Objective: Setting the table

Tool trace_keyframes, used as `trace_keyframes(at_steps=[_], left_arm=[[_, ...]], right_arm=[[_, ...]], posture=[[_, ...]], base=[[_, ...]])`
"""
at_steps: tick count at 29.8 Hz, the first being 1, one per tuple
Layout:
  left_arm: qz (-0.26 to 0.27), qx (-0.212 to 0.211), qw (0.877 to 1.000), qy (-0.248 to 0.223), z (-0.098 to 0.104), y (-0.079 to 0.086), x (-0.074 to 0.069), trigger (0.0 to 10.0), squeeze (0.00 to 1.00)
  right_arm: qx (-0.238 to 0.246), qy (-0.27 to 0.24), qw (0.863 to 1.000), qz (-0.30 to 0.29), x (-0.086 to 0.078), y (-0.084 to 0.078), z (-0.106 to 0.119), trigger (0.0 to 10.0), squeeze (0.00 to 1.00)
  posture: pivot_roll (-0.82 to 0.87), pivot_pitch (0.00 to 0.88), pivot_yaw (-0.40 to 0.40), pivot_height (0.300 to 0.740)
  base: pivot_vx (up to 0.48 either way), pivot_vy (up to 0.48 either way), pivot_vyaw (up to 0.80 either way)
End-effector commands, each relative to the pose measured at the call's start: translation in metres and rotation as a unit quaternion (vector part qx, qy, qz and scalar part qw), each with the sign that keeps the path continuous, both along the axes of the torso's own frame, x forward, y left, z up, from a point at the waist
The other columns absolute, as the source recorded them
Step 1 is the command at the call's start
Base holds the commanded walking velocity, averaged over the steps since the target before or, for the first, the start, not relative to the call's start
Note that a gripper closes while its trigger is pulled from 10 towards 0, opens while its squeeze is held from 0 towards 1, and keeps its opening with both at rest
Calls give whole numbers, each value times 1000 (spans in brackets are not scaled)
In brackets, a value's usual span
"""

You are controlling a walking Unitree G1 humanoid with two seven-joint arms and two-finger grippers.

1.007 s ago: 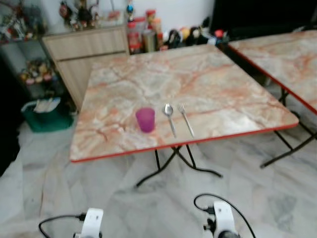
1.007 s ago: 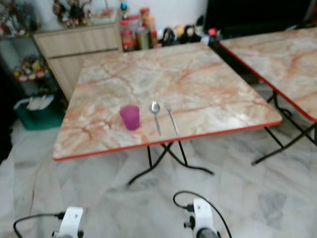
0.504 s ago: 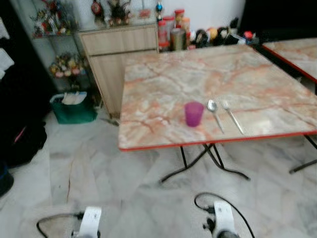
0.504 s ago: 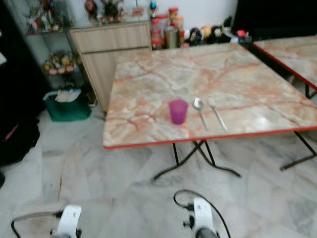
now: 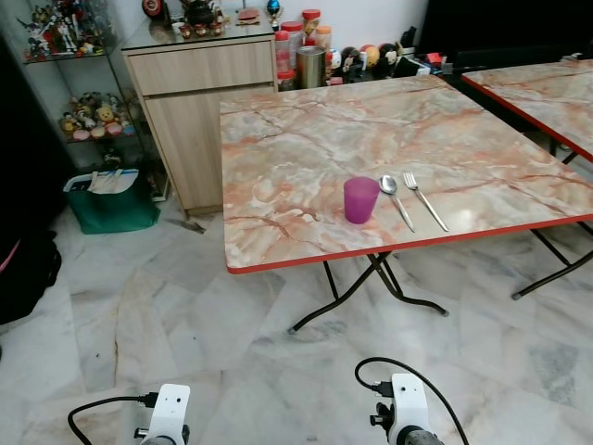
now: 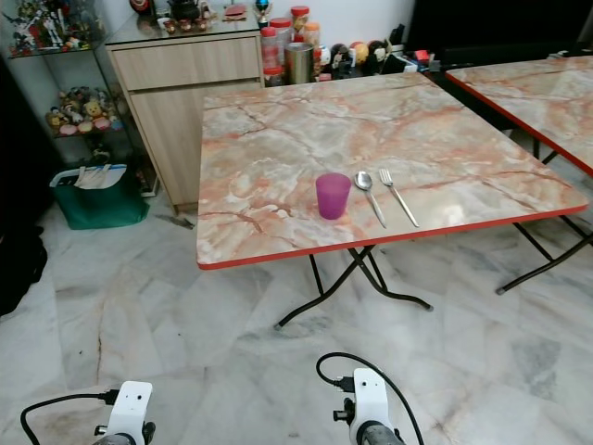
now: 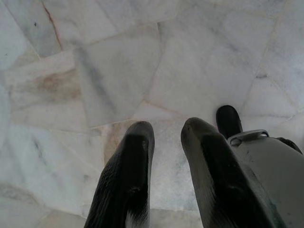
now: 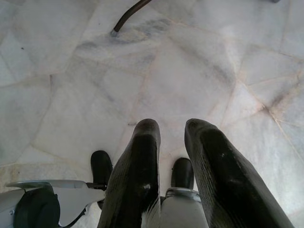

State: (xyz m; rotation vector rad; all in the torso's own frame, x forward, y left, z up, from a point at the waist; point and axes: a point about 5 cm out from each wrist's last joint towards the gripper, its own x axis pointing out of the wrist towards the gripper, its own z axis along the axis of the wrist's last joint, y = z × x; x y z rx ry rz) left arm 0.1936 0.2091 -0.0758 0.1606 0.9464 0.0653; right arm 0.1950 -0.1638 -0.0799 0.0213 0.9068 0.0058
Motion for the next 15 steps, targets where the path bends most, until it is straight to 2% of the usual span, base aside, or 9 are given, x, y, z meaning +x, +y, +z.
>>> trace_keyframes(at_steps=[1,10,15], left_arm=[[2,5,1000,-11,2,3,3,10000,0],[5,9,1000,-13,3,5,4,10000,0],[8,8,1000,-13,3,5,4,10000,0]], right_arm=[[2,-5,1000,-3,2,1,1,10000,0],[4,-6,1000,-3,3,2,2,10000,0],[4,-6,1000,-4,3,1,2,10000,0]], posture=[[17,0,53,740],[19,0,52,740],[19,0,52,740]], base=[[0,0,0],[0,0,0],[282,0,0]])
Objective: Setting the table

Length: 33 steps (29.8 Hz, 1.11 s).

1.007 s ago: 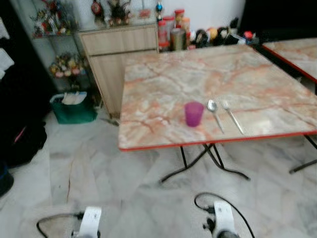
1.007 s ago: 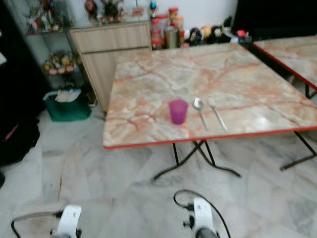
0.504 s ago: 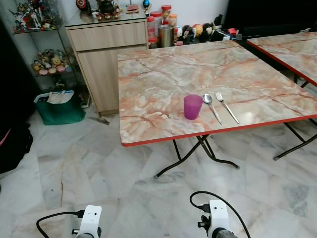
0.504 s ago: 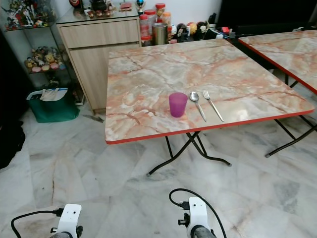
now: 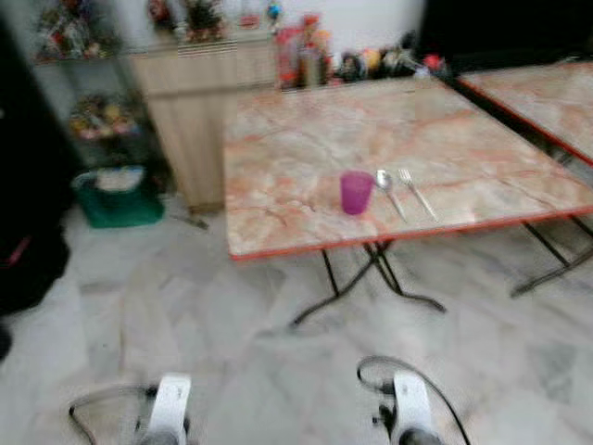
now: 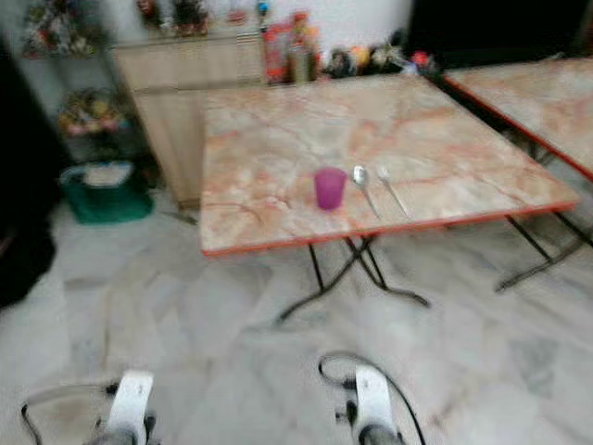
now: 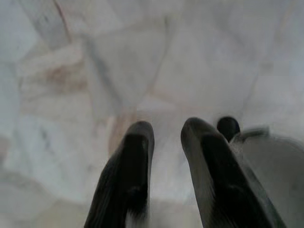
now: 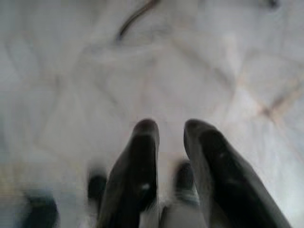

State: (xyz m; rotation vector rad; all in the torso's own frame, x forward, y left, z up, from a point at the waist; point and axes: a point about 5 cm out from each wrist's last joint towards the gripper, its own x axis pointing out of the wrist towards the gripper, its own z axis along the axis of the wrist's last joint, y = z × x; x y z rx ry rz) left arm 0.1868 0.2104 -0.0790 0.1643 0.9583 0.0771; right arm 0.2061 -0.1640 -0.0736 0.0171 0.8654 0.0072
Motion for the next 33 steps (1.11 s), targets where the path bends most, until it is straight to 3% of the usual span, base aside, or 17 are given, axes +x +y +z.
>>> trace_keyframes(at_steps=[1,33], left_arm=[[4,4,1000,-19,6,3,11,10000,0],[5,-3,1000,-23,7,3,11,10000,0]], right_arm=[[6,15,1000,-6,-8,1,-5,10000,0],[8,16,1000,-6,-9,2,-5,10000,0]], posture=[[19,0,52,740],[20,0,52,740]], base=[[296,0,0],[309,0,0]])
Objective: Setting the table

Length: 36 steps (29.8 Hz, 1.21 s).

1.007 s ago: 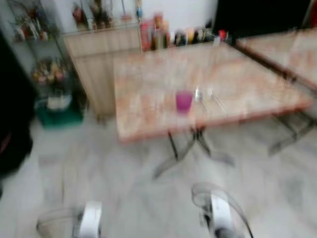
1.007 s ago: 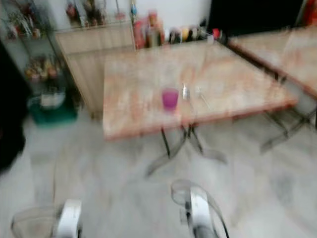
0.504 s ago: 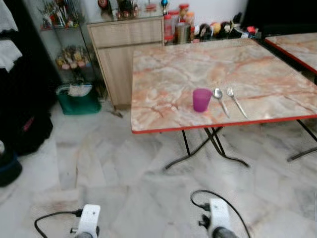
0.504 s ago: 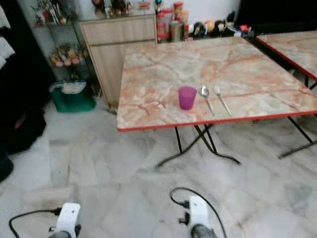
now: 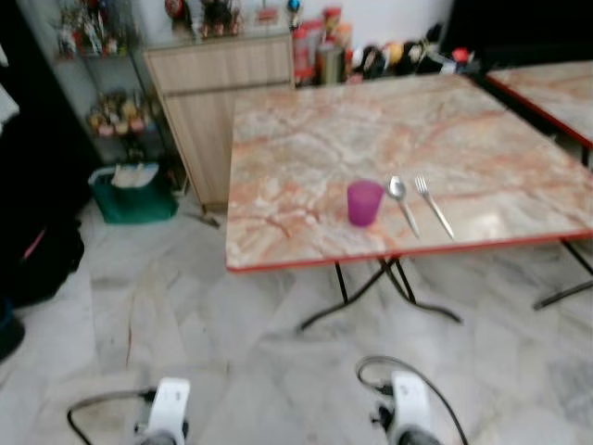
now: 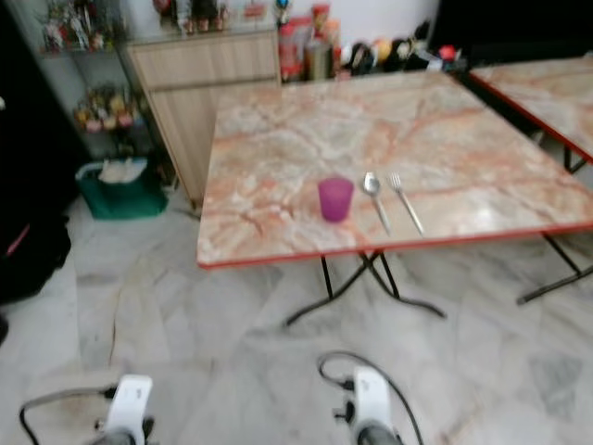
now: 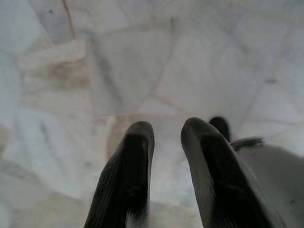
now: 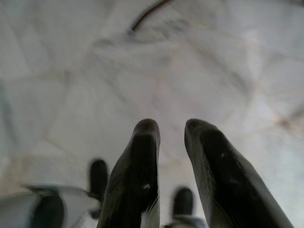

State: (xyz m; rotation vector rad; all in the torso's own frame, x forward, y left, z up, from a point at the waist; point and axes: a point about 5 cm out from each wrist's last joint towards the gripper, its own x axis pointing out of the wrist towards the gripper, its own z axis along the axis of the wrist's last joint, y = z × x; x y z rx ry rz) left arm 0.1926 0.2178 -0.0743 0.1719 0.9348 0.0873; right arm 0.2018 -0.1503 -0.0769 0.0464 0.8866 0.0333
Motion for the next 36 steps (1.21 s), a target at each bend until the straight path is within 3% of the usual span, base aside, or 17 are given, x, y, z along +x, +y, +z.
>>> trace_keyframes(at_steps=[1,21,36], left_arm=[[3,-8,1000,-11,2,-5,6,10000,0],[4,-11,1000,-8,1,-5,4,10000,0],[-2,-9,1000,-11,2,-9,6,10000,0]], right_arm=[[-10,5,1000,-12,-5,-12,-2,10000,0],[-16,5,1000,-5,-5,-13,-2,10000,0],[-29,-3,1000,11,-1,-17,0,10000,0]], posture=[[20,0,52,740],[19,0,49,740],[13,0,33,740]], base=[[311,0,0],[311,0,72],[0,0,0]])
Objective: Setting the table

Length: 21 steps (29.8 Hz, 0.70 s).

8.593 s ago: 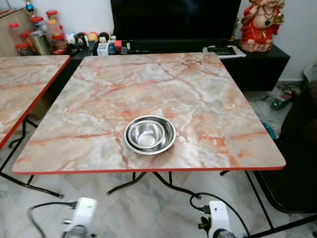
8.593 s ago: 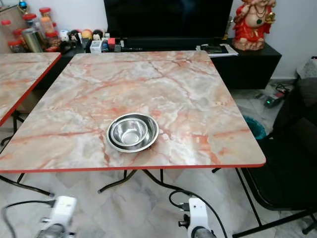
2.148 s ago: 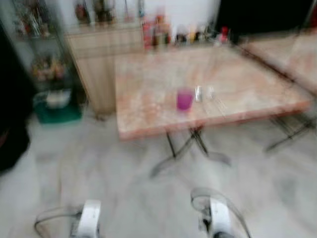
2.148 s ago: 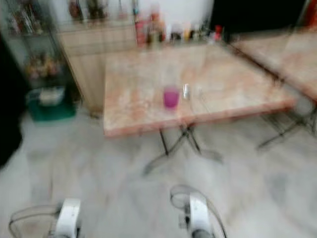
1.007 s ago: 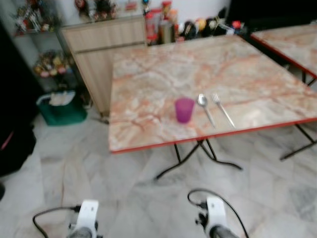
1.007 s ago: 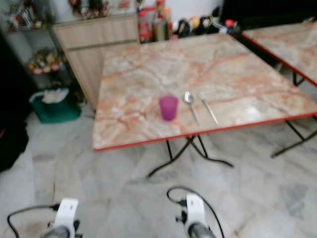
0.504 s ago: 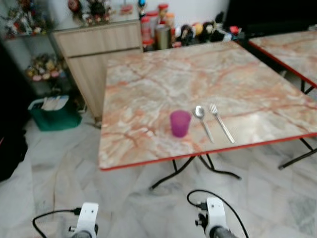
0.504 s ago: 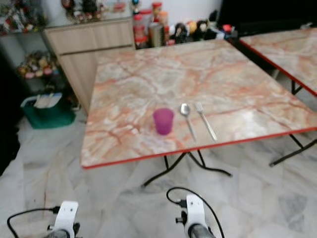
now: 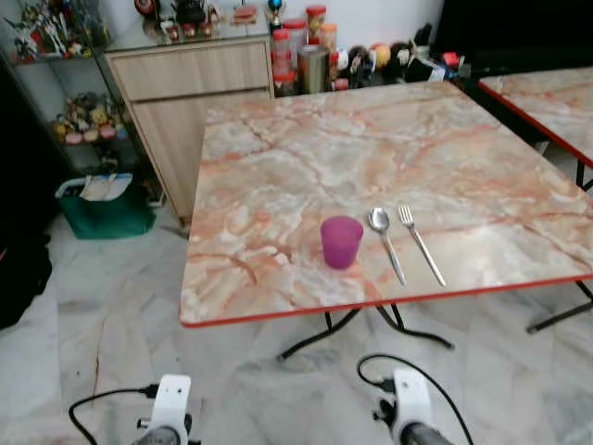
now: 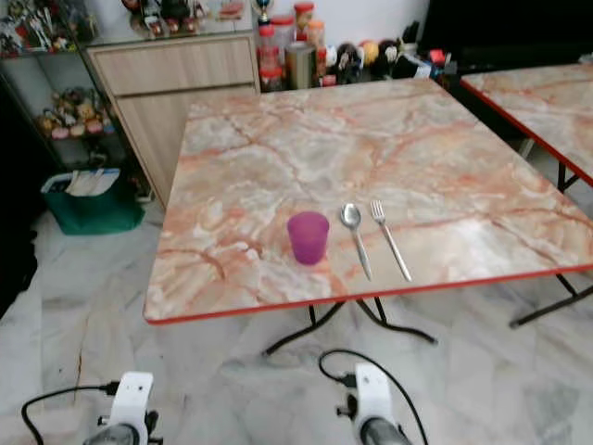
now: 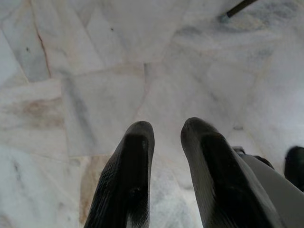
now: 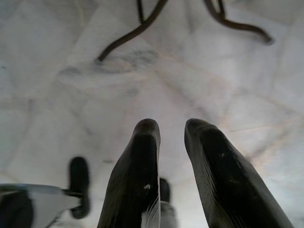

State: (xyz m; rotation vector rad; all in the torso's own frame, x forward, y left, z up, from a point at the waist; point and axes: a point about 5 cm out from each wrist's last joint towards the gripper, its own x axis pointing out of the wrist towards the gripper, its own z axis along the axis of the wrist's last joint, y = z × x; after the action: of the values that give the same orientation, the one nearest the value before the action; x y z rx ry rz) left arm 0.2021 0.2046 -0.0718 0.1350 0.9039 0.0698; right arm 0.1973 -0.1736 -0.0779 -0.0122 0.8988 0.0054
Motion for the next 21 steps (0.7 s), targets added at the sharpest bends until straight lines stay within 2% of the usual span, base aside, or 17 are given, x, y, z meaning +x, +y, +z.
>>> trace_keyframes(at_steps=[1,4,13,19,21], left_arm=[[-3,11,1000,5,-1,4,-3,10000,0],[-3,12,1000,6,-1,4,-4,10000,0],[-4,11,1000,8,-2,4,-6,10000,0],[-6,12,1000,8,-2,3,-6,10000,0],[-6,12,1000,8,-2,3,-6,10000,0]], right_arm=[[0,-8,1000,11,3,6,1,10000,0],[2,-8,1000,10,3,7,1,10000,0],[3,-4,1000,15,3,6,1,10000,0],[1,-4,1000,17,3,6,1,10000,0],[2,-4,1000,16,3,7,1,10000,0]], posture=[[13,0,33,740],[10,0,32,740],[11,0,27,740],[10,0,26,740],[8,0,27,740]], base=[[0,0,0],[0,0,552],[0,-246,0],[0,-245,671],[0,-247,0]])
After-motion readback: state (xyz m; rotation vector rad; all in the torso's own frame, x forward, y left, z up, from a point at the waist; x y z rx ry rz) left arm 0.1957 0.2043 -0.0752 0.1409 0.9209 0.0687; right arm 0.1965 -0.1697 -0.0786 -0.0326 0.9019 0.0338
